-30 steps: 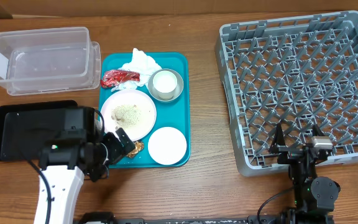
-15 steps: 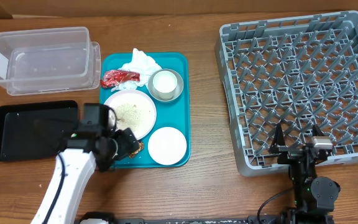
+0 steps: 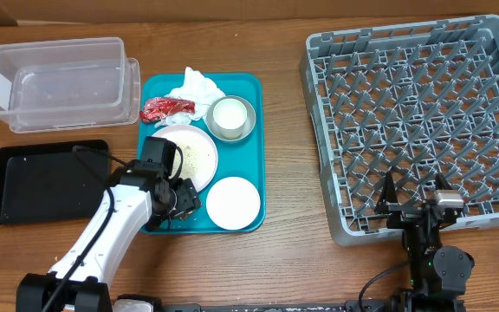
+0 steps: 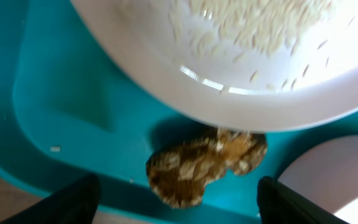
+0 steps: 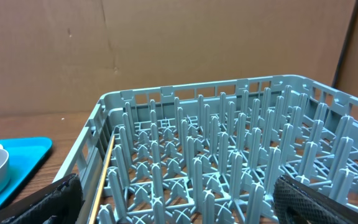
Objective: Sort waste into correct bins and load items into the dishwasher
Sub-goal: 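Close the left gripper on the brown food scrap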
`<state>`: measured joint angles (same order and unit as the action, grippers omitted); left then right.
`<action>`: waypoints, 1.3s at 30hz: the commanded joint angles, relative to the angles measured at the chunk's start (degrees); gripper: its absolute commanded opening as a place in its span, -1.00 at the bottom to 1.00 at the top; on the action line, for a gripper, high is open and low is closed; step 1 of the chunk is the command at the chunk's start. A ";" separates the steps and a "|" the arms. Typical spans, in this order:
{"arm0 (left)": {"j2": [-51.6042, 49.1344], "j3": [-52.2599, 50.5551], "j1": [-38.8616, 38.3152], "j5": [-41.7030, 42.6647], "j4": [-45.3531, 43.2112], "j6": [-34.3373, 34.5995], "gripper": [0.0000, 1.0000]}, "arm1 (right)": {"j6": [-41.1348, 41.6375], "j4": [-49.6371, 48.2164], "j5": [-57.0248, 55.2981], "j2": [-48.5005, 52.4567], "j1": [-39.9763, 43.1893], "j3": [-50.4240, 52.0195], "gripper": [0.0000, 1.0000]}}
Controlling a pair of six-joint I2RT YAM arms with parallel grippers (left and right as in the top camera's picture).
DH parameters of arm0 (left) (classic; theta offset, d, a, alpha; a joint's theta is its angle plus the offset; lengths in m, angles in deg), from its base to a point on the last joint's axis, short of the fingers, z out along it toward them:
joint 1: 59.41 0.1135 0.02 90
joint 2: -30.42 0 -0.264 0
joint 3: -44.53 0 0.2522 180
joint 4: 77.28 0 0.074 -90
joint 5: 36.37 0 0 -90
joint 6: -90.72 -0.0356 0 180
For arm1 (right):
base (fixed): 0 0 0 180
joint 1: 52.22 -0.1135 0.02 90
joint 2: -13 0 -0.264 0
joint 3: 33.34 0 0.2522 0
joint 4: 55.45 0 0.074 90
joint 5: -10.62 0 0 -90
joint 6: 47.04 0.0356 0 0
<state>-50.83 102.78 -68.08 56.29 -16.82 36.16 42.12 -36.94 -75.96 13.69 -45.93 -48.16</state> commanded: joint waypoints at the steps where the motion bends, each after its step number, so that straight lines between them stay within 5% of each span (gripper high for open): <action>1: -0.98 -0.33 -0.39 -1.97 -1.62 -1.20 0.47 | -0.04 -0.13 -0.35 -0.52 0.17 0.59 1.00; 19: -4.81 0.28 -5.73 -0.72 -4.15 -4.17 0.52 | -0.04 -0.13 -0.37 -0.52 0.17 0.59 1.00; 27: -4.94 0.24 -5.70 -5.64 -4.35 -1.99 0.78 | -0.04 -0.13 -0.37 -0.52 0.17 0.59 1.00; 39: -8.46 0.24 -5.73 -4.11 -5.22 -1.60 0.75 | -0.04 -0.13 -0.37 -0.52 0.17 0.59 1.00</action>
<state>-57.61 102.78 -73.58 52.51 -21.81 33.63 42.12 -36.92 -75.94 13.69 -45.93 -48.16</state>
